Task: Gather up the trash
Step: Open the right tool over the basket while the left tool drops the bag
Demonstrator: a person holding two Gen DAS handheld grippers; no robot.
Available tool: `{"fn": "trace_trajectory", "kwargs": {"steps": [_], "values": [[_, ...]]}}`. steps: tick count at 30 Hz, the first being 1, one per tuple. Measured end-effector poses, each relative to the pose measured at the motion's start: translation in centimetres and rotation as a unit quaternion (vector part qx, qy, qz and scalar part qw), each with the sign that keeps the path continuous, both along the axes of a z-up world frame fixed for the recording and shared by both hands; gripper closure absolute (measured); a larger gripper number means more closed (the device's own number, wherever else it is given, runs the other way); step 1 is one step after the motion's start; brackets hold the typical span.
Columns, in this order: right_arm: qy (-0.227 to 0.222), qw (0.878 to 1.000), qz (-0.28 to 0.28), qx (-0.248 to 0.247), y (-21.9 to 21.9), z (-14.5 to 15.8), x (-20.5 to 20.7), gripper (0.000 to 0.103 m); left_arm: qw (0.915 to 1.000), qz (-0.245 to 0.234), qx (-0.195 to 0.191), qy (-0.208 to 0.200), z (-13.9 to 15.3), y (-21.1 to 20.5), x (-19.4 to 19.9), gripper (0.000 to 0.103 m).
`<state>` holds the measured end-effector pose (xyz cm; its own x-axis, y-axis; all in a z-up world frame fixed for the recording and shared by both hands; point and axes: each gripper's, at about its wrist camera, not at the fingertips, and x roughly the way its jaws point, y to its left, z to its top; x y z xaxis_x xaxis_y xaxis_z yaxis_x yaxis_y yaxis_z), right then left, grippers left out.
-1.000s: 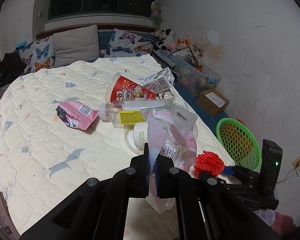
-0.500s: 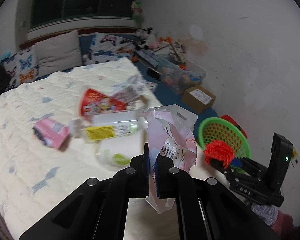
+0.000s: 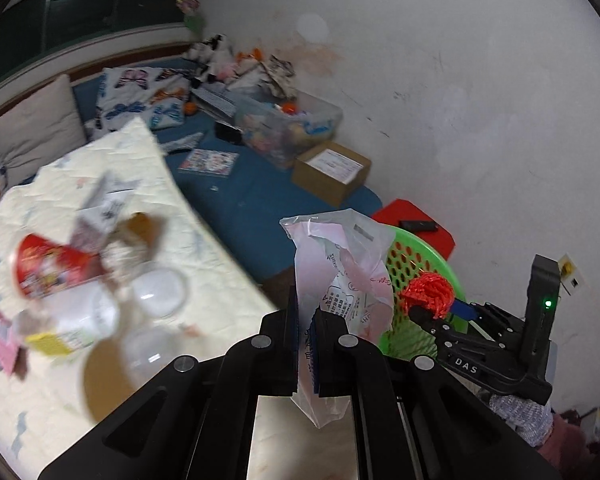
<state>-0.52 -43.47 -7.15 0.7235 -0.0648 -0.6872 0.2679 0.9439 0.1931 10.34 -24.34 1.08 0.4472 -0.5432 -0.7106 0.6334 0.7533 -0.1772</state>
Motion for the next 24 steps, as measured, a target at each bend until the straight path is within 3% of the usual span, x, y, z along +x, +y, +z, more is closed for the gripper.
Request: {"fn": "trace_trajectory", "kwargs": {"steps": [12,14,18,24], "values": [[0.000,0.999,-0.051,-0.003,-3.4,-0.4,-2.2,0.024,0.9982,-0.045,0.018,0.035,-3.5,-7.7,1.7,0.097],[0.002,0.999,-0.051,-0.001,-3.4,-0.4,-2.2,0.024,0.9979,-0.049,0.019,0.039,-4.0,-8.3,1.9,0.089],[0.001,0.999,-0.052,0.000,-3.5,-0.3,-2.1,0.023,0.9974,-0.053,0.024,0.042,-4.8,-9.4,2.0,0.064],[-0.001,0.999,-0.048,-0.006,-3.1,-0.1,-2.0,0.021,0.9973,-0.058,0.017,0.042,-5.0,-8.9,1.6,0.050]]}}
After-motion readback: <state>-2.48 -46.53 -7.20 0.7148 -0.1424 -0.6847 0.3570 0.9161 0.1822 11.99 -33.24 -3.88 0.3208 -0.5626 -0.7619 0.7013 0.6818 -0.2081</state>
